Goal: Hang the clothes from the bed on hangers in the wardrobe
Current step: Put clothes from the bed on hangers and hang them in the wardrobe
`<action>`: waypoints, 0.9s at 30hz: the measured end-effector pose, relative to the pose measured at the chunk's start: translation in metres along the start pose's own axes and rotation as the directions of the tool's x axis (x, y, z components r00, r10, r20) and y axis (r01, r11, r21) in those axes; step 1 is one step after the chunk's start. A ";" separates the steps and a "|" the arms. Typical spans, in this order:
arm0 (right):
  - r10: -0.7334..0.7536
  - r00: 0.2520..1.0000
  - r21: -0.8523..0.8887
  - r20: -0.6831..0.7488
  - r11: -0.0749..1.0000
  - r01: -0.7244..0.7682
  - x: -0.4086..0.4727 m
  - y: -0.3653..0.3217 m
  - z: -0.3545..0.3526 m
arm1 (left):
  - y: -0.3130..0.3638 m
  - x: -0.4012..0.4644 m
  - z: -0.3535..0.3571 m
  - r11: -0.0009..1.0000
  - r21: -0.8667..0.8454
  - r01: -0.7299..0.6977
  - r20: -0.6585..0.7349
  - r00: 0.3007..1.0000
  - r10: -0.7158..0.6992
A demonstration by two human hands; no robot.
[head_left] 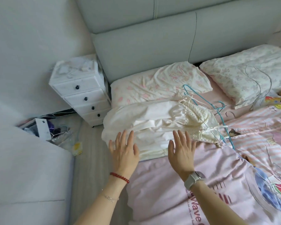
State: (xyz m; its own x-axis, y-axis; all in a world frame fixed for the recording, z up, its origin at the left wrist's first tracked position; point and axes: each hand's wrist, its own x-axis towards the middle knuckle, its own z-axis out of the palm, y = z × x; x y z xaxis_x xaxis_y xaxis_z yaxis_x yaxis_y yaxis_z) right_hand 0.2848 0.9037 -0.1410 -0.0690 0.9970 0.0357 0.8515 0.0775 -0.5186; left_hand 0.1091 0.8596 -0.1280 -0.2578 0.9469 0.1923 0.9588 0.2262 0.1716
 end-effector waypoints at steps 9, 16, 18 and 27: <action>-0.394 0.865 0.024 0.311 0.913 0.407 -0.185 -0.091 0.005 | -0.073 -0.249 -0.078 0.967 -0.074 0.245 0.063 0.969 -0.240; -0.637 0.484 0.031 0.600 0.623 0.781 -0.381 -0.109 0.033 | -0.120 -0.494 -0.102 0.908 -0.070 0.413 0.023 0.911 -0.413; -0.675 0.369 0.091 0.639 0.543 0.835 -0.429 -0.120 0.040 | -0.142 -0.550 -0.113 0.847 -0.016 0.531 -0.005 0.847 -0.531; -0.799 -0.180 0.436 0.574 0.113 0.893 -0.596 -0.247 0.068 | -0.216 -0.725 -0.213 0.437 -0.021 0.899 -0.309 0.410 -0.858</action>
State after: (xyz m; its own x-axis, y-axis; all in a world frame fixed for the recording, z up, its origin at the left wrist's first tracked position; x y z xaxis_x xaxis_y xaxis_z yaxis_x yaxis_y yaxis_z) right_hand 0.0806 0.2895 -0.0925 -0.9663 -0.2441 -0.0823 -0.1924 0.8963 -0.3995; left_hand 0.0630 0.0755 -0.0984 -0.9652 0.1235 0.2306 0.1850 0.9454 0.2683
